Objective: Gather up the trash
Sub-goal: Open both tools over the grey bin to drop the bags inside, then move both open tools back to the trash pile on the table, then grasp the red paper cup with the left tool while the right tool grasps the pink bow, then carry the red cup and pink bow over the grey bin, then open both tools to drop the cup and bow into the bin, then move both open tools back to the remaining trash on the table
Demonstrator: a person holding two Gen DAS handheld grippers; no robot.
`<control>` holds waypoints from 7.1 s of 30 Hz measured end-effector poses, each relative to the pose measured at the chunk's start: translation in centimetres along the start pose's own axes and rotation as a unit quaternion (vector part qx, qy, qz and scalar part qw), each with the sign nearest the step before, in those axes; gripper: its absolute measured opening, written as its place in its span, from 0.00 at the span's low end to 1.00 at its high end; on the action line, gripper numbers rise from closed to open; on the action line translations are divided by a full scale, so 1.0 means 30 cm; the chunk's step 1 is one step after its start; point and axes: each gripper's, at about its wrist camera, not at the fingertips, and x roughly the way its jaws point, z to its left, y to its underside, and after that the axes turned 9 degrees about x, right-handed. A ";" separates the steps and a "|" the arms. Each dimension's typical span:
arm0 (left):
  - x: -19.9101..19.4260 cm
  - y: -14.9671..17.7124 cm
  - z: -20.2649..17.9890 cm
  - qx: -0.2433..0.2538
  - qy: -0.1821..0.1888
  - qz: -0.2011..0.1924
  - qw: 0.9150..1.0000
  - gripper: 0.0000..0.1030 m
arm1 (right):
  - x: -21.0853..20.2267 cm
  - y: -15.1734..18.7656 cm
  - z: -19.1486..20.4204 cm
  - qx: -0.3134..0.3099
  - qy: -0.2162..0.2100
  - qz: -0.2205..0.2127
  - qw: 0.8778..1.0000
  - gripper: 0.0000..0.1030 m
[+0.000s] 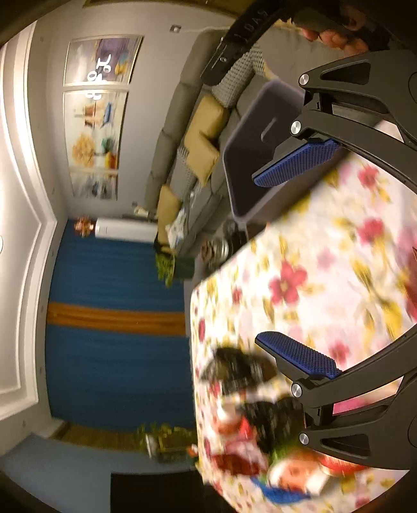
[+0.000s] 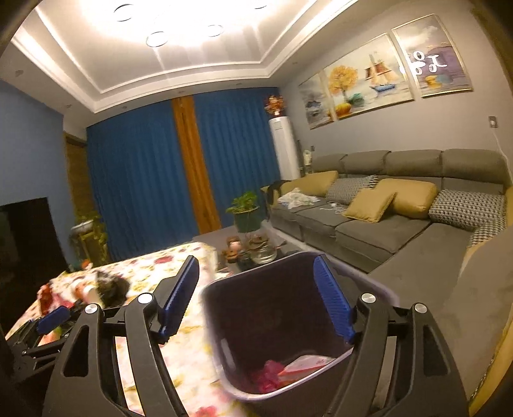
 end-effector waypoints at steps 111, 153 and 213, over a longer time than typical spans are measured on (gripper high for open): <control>-0.036 -0.135 -0.124 0.028 0.165 -0.014 0.986 0.02 | -0.059 -0.031 0.087 -0.075 -0.024 -0.013 0.997 0.01; 0.306 -0.109 -0.376 0.027 0.231 0.045 0.971 0.49 | 0.071 -0.047 -0.135 -0.008 0.041 0.004 0.999 0.08; -0.347 0.192 0.918 -0.113 -0.267 0.035 0.956 0.88 | 0.190 0.391 1.071 -0.140 -0.222 0.128 0.956 0.77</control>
